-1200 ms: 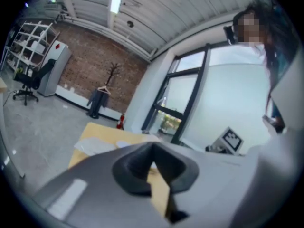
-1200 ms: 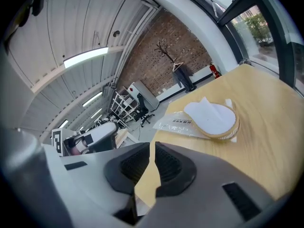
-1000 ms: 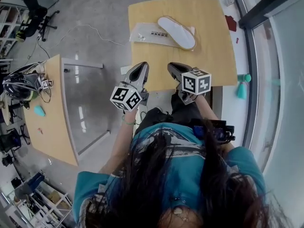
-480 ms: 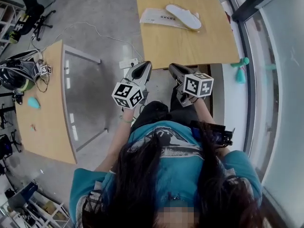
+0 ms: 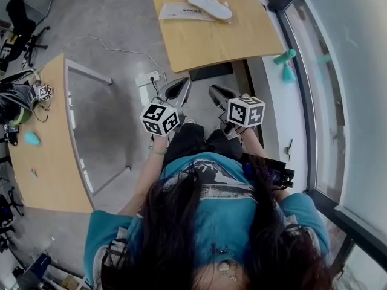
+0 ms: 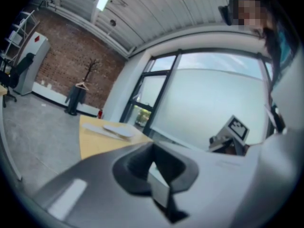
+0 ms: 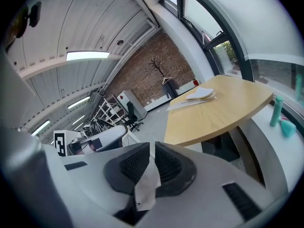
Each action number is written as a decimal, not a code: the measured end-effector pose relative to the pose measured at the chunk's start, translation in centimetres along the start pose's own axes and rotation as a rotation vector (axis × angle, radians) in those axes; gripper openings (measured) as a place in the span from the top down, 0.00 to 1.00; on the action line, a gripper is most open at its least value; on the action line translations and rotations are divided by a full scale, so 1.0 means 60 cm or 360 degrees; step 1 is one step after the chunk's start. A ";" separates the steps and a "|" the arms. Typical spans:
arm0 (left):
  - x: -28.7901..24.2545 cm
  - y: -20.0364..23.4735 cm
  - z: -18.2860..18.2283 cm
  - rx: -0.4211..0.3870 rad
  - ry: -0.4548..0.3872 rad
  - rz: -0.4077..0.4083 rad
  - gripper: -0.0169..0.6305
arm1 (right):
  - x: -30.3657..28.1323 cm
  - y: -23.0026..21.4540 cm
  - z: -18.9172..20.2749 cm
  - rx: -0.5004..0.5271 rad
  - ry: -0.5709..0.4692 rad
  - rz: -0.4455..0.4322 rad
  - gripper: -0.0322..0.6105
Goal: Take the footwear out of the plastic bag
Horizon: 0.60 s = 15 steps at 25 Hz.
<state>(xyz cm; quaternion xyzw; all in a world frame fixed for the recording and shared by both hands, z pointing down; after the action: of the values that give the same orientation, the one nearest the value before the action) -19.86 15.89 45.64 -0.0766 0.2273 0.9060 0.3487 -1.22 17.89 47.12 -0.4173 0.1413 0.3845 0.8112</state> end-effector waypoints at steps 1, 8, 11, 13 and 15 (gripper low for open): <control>0.001 -0.011 0.003 -0.0004 0.0006 0.0014 0.98 | 0.010 0.002 0.006 0.0001 -0.0009 0.0007 0.88; 0.017 -0.113 0.036 -0.0021 0.0042 0.0047 0.98 | 0.103 -0.002 0.075 -0.0007 -0.0060 0.0019 0.88; 0.039 -0.173 0.062 -0.0031 0.0044 0.0040 0.98 | 0.148 -0.003 0.122 -0.0017 -0.0075 0.0013 0.88; 0.059 -0.213 0.088 -0.0035 0.0052 -0.0003 0.98 | 0.176 -0.003 0.162 -0.0029 -0.0070 0.0010 0.89; 0.078 -0.248 0.114 -0.0027 0.0058 -0.0041 0.98 | 0.202 -0.004 0.203 -0.0039 -0.0051 0.0008 0.89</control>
<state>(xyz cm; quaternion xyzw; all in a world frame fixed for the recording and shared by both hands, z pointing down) -13.27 31.61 44.98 -0.0991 0.2249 0.9018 0.3555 5.88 33.49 48.04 -0.4207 0.1246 0.3949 0.8072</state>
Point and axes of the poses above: the fingertips, and each gripper's own axes: x backward along the fingers, y to its left, z out of its underside, the point moved 8 cm from there along x, backward along the fingers, and after that the axes turned 9 degrees about y, right-handed, at the moved point
